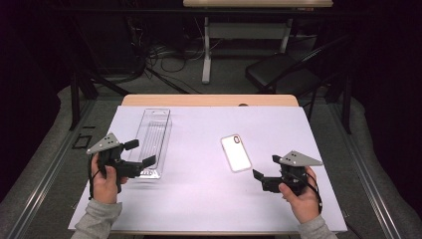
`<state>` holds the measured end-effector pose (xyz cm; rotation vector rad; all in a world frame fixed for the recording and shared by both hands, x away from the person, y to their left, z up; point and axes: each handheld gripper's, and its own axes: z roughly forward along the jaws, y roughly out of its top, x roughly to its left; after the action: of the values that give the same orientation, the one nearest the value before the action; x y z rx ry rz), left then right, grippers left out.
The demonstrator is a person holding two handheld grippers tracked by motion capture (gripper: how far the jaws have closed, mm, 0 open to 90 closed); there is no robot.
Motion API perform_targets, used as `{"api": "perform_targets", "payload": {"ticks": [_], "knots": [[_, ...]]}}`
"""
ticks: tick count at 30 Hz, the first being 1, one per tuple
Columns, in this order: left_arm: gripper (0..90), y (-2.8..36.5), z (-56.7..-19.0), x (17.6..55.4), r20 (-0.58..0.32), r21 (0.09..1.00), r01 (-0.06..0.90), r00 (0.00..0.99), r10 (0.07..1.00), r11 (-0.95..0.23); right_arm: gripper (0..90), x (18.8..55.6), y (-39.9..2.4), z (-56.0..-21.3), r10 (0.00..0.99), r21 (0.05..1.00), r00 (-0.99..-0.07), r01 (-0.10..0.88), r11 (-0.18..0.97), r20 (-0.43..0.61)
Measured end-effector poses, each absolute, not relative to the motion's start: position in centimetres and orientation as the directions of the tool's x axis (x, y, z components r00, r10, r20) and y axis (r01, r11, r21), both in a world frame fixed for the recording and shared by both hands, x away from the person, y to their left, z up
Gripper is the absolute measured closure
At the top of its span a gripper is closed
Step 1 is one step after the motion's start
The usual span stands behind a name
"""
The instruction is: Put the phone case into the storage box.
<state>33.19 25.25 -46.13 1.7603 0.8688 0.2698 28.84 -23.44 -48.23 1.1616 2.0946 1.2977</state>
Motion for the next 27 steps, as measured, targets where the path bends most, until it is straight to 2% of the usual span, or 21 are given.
{"api": "perform_targets", "payload": {"ticks": [6, 9, 20, 27], "knots": [[0.4, 25.0, -44.6, 34.8, -0.252, 0.889, 0.441, 0.698, 0.67, -0.126, 11.2, 31.0, -23.4, -47.6, 0.824, 0.846, -0.557, 0.485, 0.221, 0.105], [0.4, 24.5, -43.5, 35.9, -0.233, 0.886, 0.44, 0.696, 0.679, -0.148, 11.1, 32.3, -23.3, -47.0, 0.83, 0.83, -0.545, 0.513, 0.219, 0.118], [0.5, 22.9, -42.2, 38.1, -0.197, 0.861, 0.465, 0.681, 0.705, -0.208, 10.7, 35.3, -21.8, -45.1, 0.836, 0.795, -0.542, 0.543, 0.27, 0.086], [0.5, 22.6, -42.2, 39.6, -0.233, 0.845, 0.499, 0.666, 0.709, -0.191, 10.3, 37.3, -20.5, -44.3, 0.834, 0.76, -0.548, 0.569, 0.314, 0.065]]}}
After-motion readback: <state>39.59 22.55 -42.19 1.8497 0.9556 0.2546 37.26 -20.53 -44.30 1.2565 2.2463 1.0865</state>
